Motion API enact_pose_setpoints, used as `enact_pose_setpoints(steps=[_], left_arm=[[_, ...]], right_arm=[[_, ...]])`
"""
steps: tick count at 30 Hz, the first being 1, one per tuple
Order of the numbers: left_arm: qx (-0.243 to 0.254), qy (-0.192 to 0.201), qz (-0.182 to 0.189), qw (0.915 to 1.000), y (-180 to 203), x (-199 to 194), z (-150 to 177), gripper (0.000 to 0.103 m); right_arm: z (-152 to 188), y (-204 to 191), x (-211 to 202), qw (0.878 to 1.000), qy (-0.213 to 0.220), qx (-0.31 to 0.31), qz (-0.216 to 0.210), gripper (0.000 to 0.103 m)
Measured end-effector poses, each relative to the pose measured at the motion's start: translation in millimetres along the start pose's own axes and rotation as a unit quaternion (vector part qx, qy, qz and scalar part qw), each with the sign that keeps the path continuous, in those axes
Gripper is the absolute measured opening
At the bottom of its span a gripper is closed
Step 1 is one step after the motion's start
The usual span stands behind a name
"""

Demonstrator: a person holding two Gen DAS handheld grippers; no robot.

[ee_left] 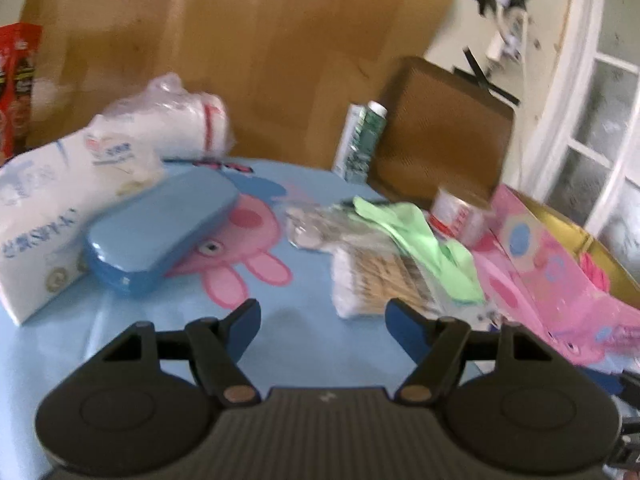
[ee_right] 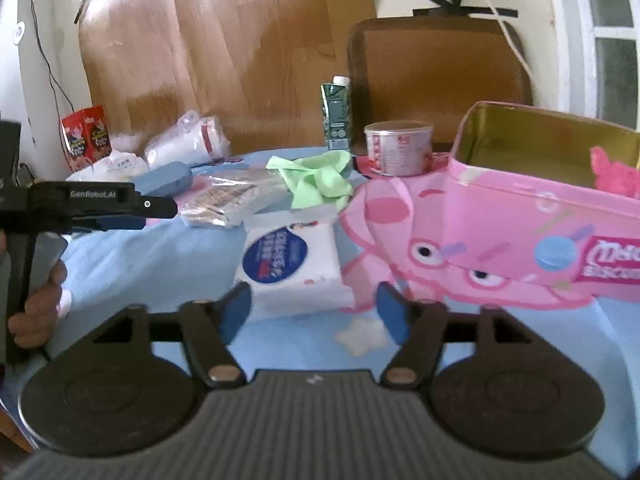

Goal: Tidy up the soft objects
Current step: 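Grasp the white wet-wipe pack with the right tool, then place the white wet-wipe pack into the pink tin with the right tool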

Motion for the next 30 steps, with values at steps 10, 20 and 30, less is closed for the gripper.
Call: enact_pose_setpoints(steps=[10,20,30], left_arm=[[0.0,-0.061,0.104,0.9928,68.6,-21.5,13.4,0.071],[0.067,-0.071,0.084,0.9917,124.5,-10.2,30.1,0.06],[0.085,-0.013,0.137,0.9868,153.9,-52.6,10.3,0.058]], right_arm=[[-6.0,-11.6,24.3,0.999,-0.014,-0.036,-0.024,0.088],[-5.0,-12.9,46.1,0.997,-0.039,-0.069,-0.013,0.081],[-18.5,-20.9,-2.1,0.991,0.068,-0.11,0.034,0.079]])
Point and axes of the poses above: each gripper's, at about its wrist camera, not at the fingertips, and x roughly the way its jaws point, y to its right, z to its underside, the point moved 5 cm from there along x, roughly the way its jaws point, and after that the axes turned 15 degrees about -z, right-handed, at the moved point
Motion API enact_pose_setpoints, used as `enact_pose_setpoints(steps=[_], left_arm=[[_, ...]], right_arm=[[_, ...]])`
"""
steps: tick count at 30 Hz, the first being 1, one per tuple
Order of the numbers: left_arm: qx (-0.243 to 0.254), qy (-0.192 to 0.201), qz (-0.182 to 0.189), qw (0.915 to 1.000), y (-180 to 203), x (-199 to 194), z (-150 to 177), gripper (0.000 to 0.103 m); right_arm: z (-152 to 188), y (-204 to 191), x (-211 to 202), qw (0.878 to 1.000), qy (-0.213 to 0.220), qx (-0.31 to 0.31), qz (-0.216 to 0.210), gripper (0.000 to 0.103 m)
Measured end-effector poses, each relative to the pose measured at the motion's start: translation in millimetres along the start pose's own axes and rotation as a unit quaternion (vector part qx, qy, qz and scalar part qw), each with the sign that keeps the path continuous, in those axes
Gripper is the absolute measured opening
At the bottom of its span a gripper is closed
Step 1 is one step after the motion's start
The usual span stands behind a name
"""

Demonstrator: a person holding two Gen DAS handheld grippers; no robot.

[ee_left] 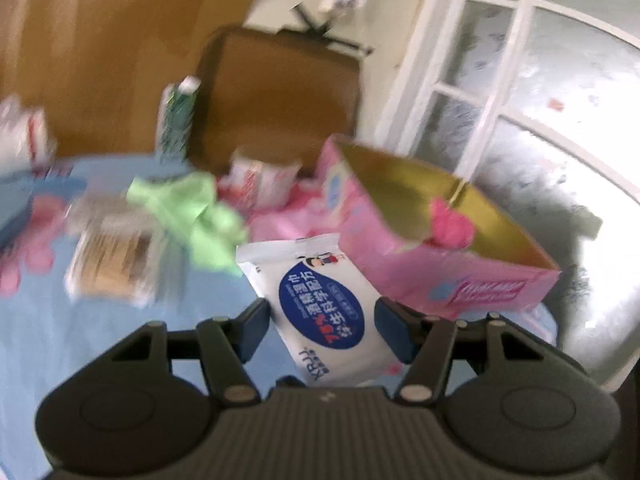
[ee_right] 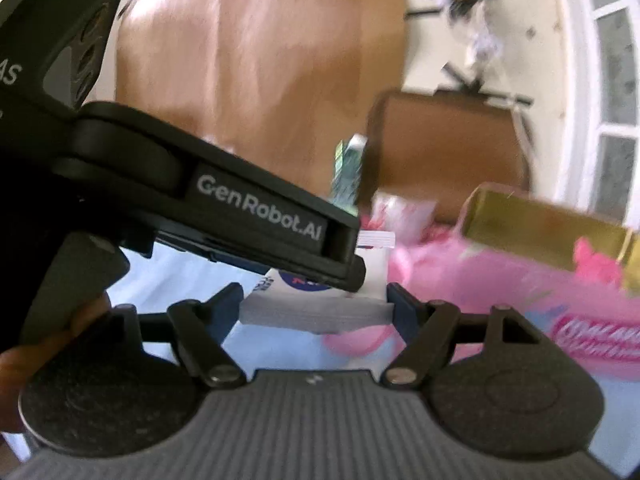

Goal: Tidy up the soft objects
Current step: 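Place the white wet-wipe pack into the pink tin with the right tool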

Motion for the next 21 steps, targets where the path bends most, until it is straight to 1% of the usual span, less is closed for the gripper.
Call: enact_pose_setpoints(steps=[4,6,8,9,10,11,13,14,15,16,17,18,19,21], left_arm=[[0.019,0.029,0.028,0.999,30.0,-8.9,-28.9,0.058],[0.038,0.043,0.039,0.9976,50.0,-6.1,-42.7,0.059],[0.056,0.046,0.052,0.996,73.0,4.5,-55.7,0.059],[0.064,0.048,0.06,0.995,84.8,11.8,-61.6,0.06],[0.071,0.05,0.066,0.994,96.6,19.1,-65.9,0.063],[0.074,0.053,0.07,0.9933,105.9,25.2,-68.2,0.067],[0.084,0.046,0.07,0.9929,122.9,46.0,-72.8,0.069],[0.084,0.036,0.059,0.9941,127.1,55.7,-73.5,0.068],[0.077,0.027,0.054,0.9952,127.8,60.3,-73.2,0.068],[0.064,0.022,0.065,0.9956,125.1,61.0,-71.9,0.068],[0.056,0.024,0.076,0.9953,121.4,57.9,-70.0,0.069],[0.052,0.031,0.078,0.9951,115.7,55.0,-68.4,0.069],[0.052,0.04,0.07,0.9954,109.3,52.8,-67.2,0.069],[0.047,0.043,0.053,0.9966,93.6,51.1,-65.7,0.069]], right_arm=[[-22.6,18.7,-22.6,0.998,0.052,-0.009,0.038,0.079],[-31.7,33.0,-29.4,0.996,0.067,-0.013,0.059,0.079],[-37.6,54.5,-35.0,0.994,0.077,-0.008,0.083,0.079],[-40.0,65.3,-36.8,0.992,0.08,-0.005,0.096,0.08],[-43.0,78.0,-35.3,0.991,0.081,-0.002,0.109,0.081],[-44.7,92.8,-31.2,0.99,0.075,0.002,0.121,0.082],[-42.5,122.5,-19.2,0.987,0.048,0.008,0.155,0.086],[-38.6,134.0,-14.4,0.984,0.028,0.011,0.175,0.09],[-34.5,142.1,-13.6,0.982,0.014,0.017,0.19,0.09],[-30.9,148.1,-15.2,0.98,0.009,0.029,0.195,0.09],[-28.3,150.1,-20.4,0.981,0.017,0.041,0.189,0.09],[-25.8,149.5,-24.5,0.982,0.028,0.049,0.182,0.09],[-23.2,144.7,-27.0,0.982,0.033,0.05,0.18,0.09],[-19.6,139.5,-21.4,0.982,0.024,0.043,0.182,0.088]])
Point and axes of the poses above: each gripper's, at about its wrist camera, not at the fingertips, and x roughly the way its jaws point, y to its right, z to its underside, the point moved 5 cm from there along x, roughly the way its jaws point, and after that the axes turned 15 degrees about -z, right-handed, at the moved point
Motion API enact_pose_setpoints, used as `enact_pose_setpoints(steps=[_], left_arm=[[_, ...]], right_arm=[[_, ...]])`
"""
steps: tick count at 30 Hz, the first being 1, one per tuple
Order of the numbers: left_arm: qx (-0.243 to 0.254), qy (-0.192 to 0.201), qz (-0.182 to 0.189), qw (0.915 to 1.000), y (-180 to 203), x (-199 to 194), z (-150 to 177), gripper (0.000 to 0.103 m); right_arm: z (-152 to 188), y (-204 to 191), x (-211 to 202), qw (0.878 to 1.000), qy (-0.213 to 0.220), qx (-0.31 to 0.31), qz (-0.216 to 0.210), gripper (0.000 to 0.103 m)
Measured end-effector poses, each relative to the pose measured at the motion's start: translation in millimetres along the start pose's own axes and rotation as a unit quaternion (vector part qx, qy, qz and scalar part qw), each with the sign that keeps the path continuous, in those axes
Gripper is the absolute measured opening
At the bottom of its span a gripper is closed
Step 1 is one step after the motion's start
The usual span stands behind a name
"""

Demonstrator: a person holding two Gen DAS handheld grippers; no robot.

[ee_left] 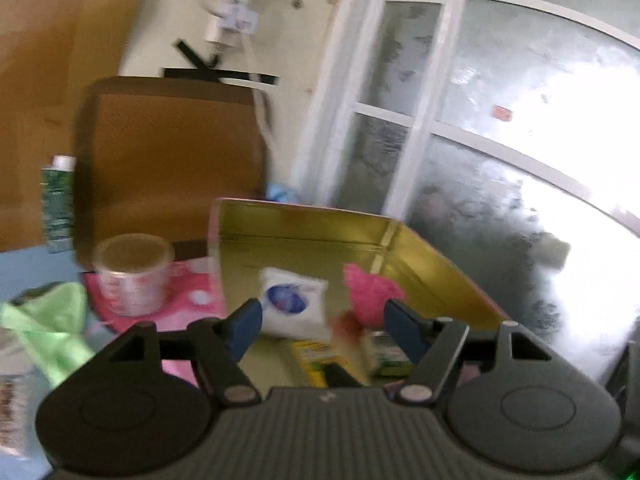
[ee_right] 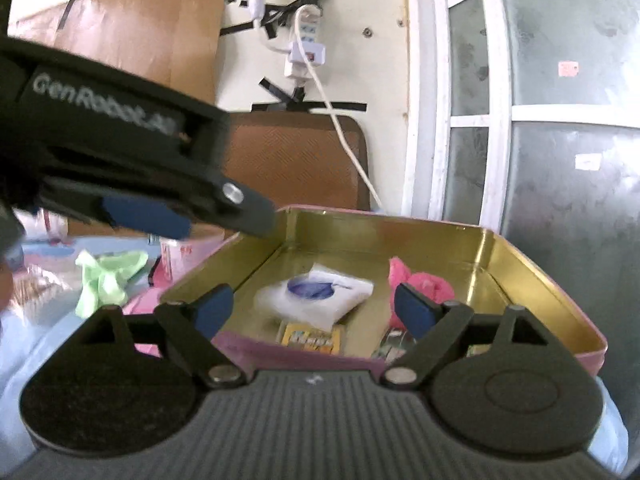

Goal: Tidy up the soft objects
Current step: 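Place the white wet-wipe pack into the pink tin with the right tool, then grasp the bag of cotton swabs with the right tool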

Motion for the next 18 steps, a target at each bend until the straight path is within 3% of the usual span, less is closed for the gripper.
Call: enact_pose_setpoints(steps=[4,9,18], left_arm=[[-0.039,0.001,-0.012,0.9991,-42.7,-15.3,5.5,0.069],[-0.086,0.019,-0.059,0.9944,-115.9,-43.3,19.7,0.069],[-0.144,0.002,-0.181,0.9729,-232.4,-71.9,60.2,0.069]], right_arm=[[-5.7,-9.4,-0.7,1.0,0.014,0.01,-0.014,0.088],[-5.7,-43.7,-12.2,0.998,0.034,-0.01,-0.05,0.086],[2.3,-113.2,-2.8,0.99,-0.008,-0.04,-0.138,0.082]])
Point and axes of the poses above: each gripper's, at about its wrist camera, not at the fingertips, and x roughly the way its jaws point, y to its right, z to its underside, the point moved 5 cm from there along x, roughly the way its jaws point, and after that the axes turned 15 degrees about -z, right-handed, at the moved point
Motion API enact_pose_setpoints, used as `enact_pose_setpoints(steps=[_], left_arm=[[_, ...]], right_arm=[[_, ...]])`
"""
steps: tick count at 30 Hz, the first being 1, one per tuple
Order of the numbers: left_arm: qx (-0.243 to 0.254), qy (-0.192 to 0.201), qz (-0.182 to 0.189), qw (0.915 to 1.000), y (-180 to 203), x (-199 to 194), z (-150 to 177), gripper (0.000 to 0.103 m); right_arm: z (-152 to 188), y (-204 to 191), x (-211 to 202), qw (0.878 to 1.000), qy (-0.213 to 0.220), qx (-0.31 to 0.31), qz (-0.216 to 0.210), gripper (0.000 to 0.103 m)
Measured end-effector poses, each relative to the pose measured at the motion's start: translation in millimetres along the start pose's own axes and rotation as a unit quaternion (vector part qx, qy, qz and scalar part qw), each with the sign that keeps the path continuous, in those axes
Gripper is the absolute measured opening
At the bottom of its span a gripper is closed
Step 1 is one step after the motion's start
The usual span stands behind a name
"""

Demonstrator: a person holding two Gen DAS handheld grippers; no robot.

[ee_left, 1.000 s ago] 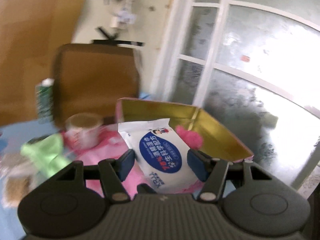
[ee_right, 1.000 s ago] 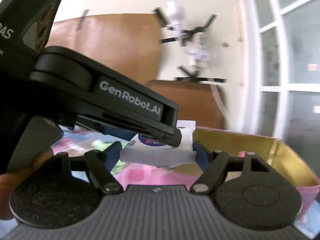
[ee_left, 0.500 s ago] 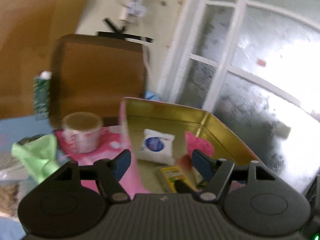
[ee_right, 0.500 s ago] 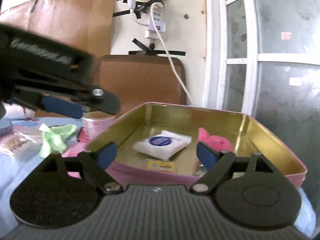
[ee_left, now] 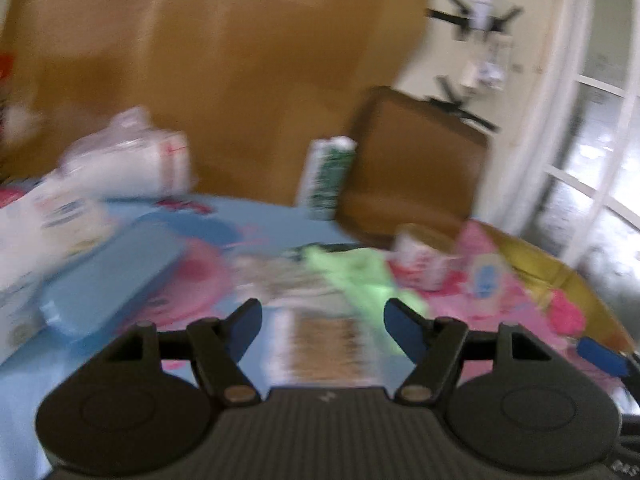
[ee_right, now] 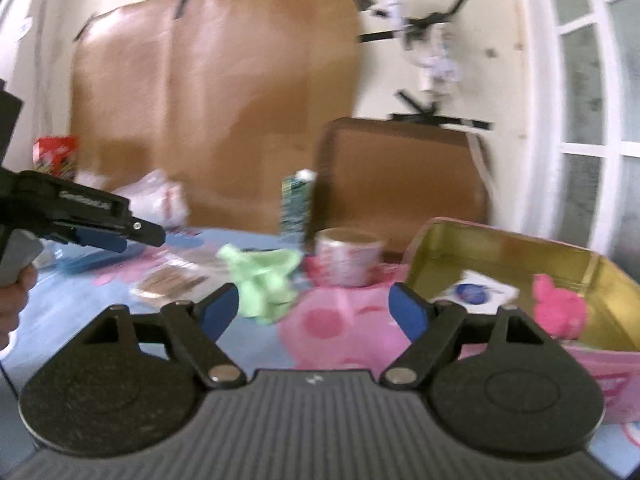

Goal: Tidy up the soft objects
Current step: 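Grasp the bag of cotton swabs with the right tool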

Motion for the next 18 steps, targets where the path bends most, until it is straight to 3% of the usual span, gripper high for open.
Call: enact_pose_setpoints(steps=[6,9,13,18], left_arm=[[-0.025,-0.014,-0.037,0.9989,-41.5,8.2,21.0,0.069],[-0.044,-0.004,-0.019,0.9989,-47.4,6.5,18.2,0.07],[-0.051,-0.019,-0.008,0.9985,-50.9,11.7,17.6,0.071],[-0.068,-0.029,0.002,0.9973,-54.2,15.4,17.9,0.071]], right_arm=[[2.6,-34.0,48.3,0.996,-0.045,0.018,-0.072,0.076],[2.0,-49.8,76.0,0.992,-0.069,0.02,-0.101,0.076],[1.4,-63.7,110.1,0.988,-0.098,0.009,-0.123,0.076],[4.4,-65.6,146.4,0.975,-0.155,0.06,-0.149,0.079]])
Point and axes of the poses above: each gripper's, at about its wrist camera, not at the fingertips, and x roughly the way its jaws point, y to its right, z to its underside, the point moved 5 cm from there along x, roughly the way its jaws point, and after that the axes turned 15 degrees about -z, right-handed, at the moved point
